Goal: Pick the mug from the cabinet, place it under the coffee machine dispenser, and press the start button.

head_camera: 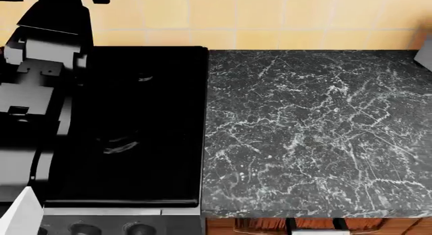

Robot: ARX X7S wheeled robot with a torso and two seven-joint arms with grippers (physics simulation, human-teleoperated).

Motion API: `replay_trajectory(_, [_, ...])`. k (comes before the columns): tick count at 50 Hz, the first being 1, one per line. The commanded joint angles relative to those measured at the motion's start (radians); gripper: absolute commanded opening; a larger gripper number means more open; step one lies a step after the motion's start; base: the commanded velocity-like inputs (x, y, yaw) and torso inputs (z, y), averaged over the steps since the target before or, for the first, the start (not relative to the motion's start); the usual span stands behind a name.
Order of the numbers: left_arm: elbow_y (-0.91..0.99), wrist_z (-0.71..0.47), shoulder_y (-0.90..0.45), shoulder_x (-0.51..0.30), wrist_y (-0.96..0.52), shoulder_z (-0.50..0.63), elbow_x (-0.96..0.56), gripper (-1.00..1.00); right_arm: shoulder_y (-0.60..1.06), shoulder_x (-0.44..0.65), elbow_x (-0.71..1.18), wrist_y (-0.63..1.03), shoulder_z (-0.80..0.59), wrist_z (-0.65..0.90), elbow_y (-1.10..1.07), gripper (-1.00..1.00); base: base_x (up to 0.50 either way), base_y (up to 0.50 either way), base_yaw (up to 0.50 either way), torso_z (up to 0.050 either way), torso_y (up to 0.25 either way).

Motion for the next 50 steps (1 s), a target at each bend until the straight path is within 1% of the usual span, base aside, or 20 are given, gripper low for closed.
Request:
replay_trajectory(1, [0.0,0.003,0.002,0.002,0.0,-0.002,-0.001,1.0,-0.022,0.009,-0.004,-0.004,0.006,-0.009,-0.044,-1.0,-0.5,0.0,0.0,0.0,0.0])
replay_trajectory(14, [0.0,0.015,0.006,0.007,0.001,-0.008,-0.002,1.0,-0.052,0.017,0.008,0.02,0.016,0.002,-0.067,-1.0,-0.49,0.0,0.0,0.0,0.0])
replay_trajectory(16, [0.0,0.021,0.005,0.009,0.003,-0.01,-0.003,1.0,-0.064,0.023,0.015,0.041,0.021,0.008,-0.094,-1.0,0.0,0.0,0.0,0.0,0.0])
replay_trajectory(18, [0.0,0.042,0.005,0.012,0.019,-0.015,-0.008,1.0,-0.092,0.033,0.036,0.096,0.033,0.02,-0.165,-1.0,0.0,0.0,0.0,0.0,0.0])
replay_trajectory(20, [0.0,0.073,0.009,0.014,0.056,-0.024,-0.017,1.0,-0.148,0.049,0.076,0.195,0.061,0.045,-0.289,-1.0,0.0,0.0,0.0,0.0,0.0])
replay_trajectory(23, [0.005,0.116,0.031,0.007,0.139,-0.049,-0.043,1.0,-0.273,0.077,0.161,0.378,0.136,0.112,-0.548,-1.0,0.0,0.0,0.0,0.0,0.0])
replay_trajectory(24, [0.15,0.124,0.094,-0.008,0.078,-0.06,-0.059,1.0,-0.327,0.081,0.196,0.44,0.172,0.138,-0.647,-1.0,0.0,0.0,0.0,0.0,0.0])
replay_trajectory(25, [0.3,0.127,0.244,-0.047,-0.072,-0.076,-0.092,1.0,-0.381,0.083,0.229,0.495,0.206,0.162,-0.741,-1.0,0.0,0.0,0.0,0.0,0.0])
replay_trajectory(26, [0.45,0.119,0.364,-0.077,-0.195,-0.092,-0.118,1.0,-0.443,0.078,0.267,0.549,0.25,0.186,-0.836,-1.0,0.0,0.0,0.0,0.0,0.0])
replay_trajectory(28, [0.75,0.116,0.537,-0.119,-0.32,-0.124,-0.175,1.0,-0.574,0.054,0.339,0.646,0.341,0.231,-1.019,-1.0,0.0,0.0,0.0,0.0,0.0])
replay_trajectory(30, [1.05,0.107,0.675,-0.151,-0.392,-0.168,-0.231,1.0,-0.693,0.023,0.404,0.716,0.427,0.261,-1.175,-1.0,0.0,0.0,0.0,0.0,0.0])
replay_trajectory(33, [1.5,0.094,0.876,-0.186,-0.457,-0.251,-0.323,1.0,-0.862,-0.028,0.493,0.782,0.524,0.295,-1.406,-1.0,0.0,0.0,0.0,0.0,0.0])
replay_trajectory(34, [1.65,0.091,0.925,-0.191,-0.468,-0.275,-0.35,1.0,-0.907,-0.042,0.514,0.786,0.544,0.3,-1.462,-1.0,0.0,0.0,0.0,0.0,0.0])
replay_trajectory(36, [1.938,0.086,1.023,-0.196,-0.49,-0.332,-0.412,1.0,-1.013,-0.051,0.527,0.751,0.54,0.313,-1.573,-1.0,0.0,0.0,0.0,0.0,0.0])
replay_trajectory(38, [2.031,0.082,1.094,-0.196,-0.493,-0.373,-0.454,1.0,-1.119,-0.06,0.525,0.694,0.523,0.32,-1.63,-1.0,0.0,0.0,0.0,0.0,0.0])
replay_trajectory(40, [2.093,0.082,1.159,-0.194,-0.477,-0.399,-0.472,1.0,-1.232,-0.024,0.52,0.569,0.457,0.358,-1.639,-1.0,0.0,0.0,0.0,0.0,0.0])
replay_trajectory(43, [2.139,0.093,1.239,-0.188,-0.427,-0.402,-0.46,1.0,-1.359,0.034,0.499,0.429,0.35,0.418,-1.639,-1.0,0.0,0.0,0.0,0.0,0.0])
replay_trajectory(45, [2.143,0.102,1.274,-0.182,-0.401,-0.393,-0.449,1.0,-1.426,0.058,0.454,0.372,0.28,0.425,-1.633,-1.0,0.0,0.0,0.0,0.0,0.0])
replay_trajectory(47, [2.131,0.113,1.308,-0.175,-0.368,-0.373,-0.426,1.0,-1.504,0.078,0.365,0.276,0.209,0.408,-1.614,-1.0,0.0,0.0,0.0,0.0,0.0])
replay_trajectory(50, [2.109,0.124,1.341,-0.166,-0.328,-0.342,-0.393,1.0,-1.576,0.105,0.233,0.149,0.122,0.403,-1.592,-1.0,0.0,0.0,0.0,0.0,0.0])
